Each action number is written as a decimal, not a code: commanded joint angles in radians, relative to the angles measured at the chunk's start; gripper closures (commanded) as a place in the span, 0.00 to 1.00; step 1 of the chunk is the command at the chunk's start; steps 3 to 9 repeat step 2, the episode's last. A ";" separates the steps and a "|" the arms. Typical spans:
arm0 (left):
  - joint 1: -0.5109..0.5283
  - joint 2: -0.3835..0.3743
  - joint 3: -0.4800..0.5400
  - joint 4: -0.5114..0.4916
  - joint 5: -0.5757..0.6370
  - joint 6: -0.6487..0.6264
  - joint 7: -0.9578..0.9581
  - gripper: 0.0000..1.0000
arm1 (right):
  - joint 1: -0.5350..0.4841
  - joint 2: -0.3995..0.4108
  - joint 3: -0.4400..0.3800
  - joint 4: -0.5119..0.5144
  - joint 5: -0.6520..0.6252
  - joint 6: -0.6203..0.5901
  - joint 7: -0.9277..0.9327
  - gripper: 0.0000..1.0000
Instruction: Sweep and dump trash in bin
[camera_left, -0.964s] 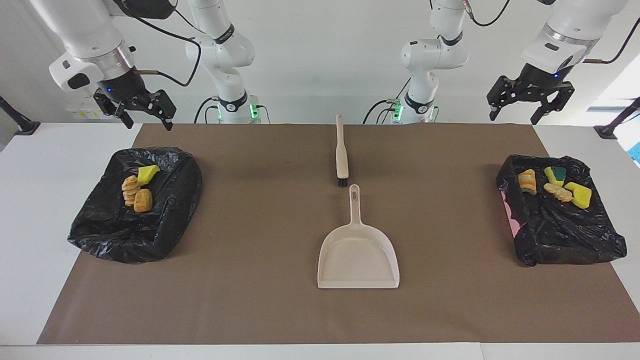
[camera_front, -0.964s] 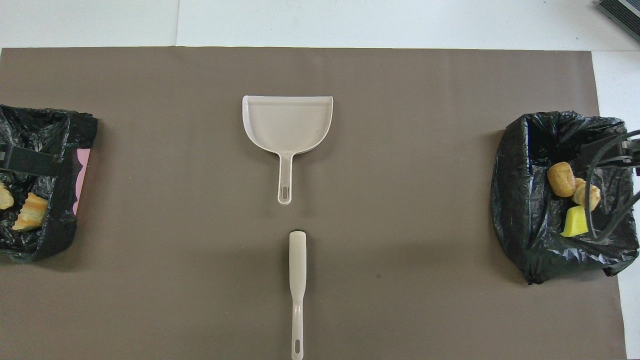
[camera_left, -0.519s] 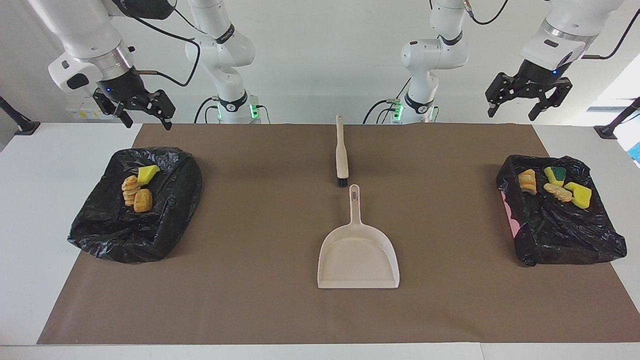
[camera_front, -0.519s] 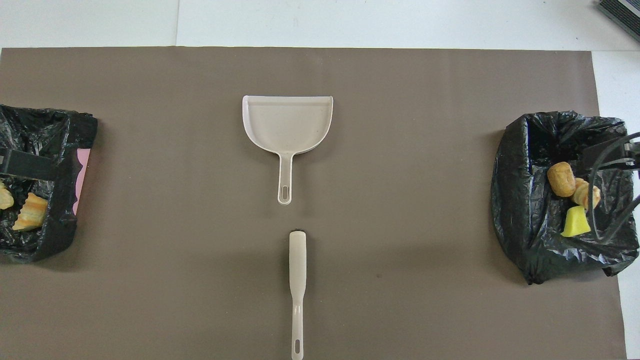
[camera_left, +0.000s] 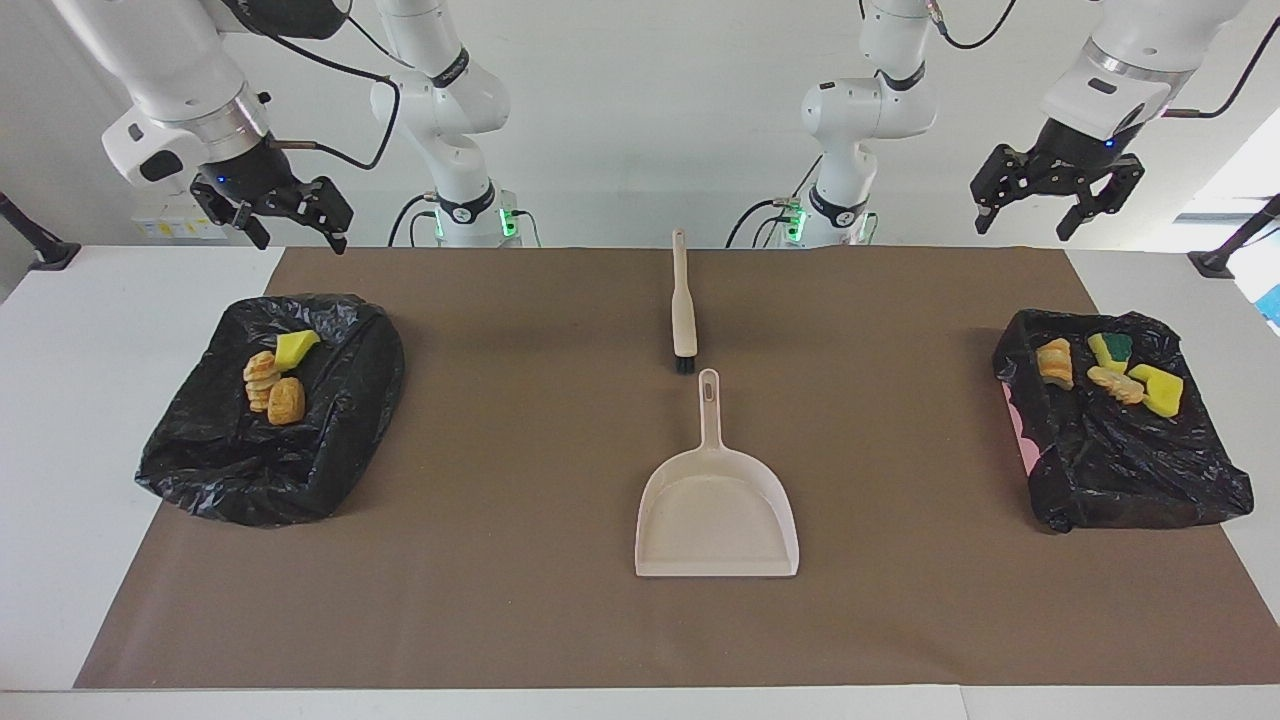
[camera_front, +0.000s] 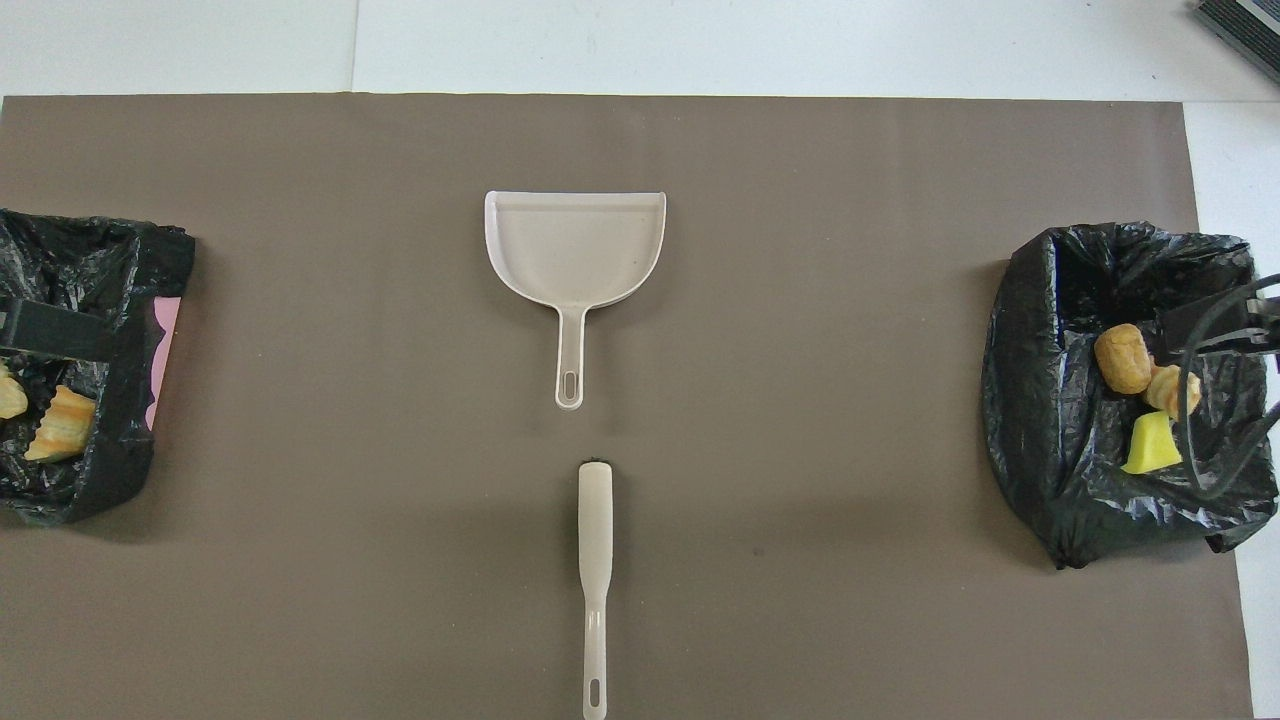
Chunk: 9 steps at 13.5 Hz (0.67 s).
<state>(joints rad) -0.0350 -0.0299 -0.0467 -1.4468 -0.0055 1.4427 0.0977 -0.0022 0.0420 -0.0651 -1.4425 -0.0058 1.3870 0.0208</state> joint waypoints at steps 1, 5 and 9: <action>-0.019 -0.021 0.021 -0.017 -0.016 -0.008 -0.003 0.00 | 0.002 -0.013 0.002 -0.009 -0.010 0.033 -0.004 0.00; -0.017 -0.021 0.019 -0.018 -0.014 -0.008 -0.003 0.00 | 0.004 -0.013 0.002 -0.010 -0.010 0.035 -0.001 0.00; -0.017 -0.021 0.019 -0.018 -0.014 -0.008 -0.003 0.00 | 0.004 -0.013 0.002 -0.010 -0.010 0.035 -0.001 0.00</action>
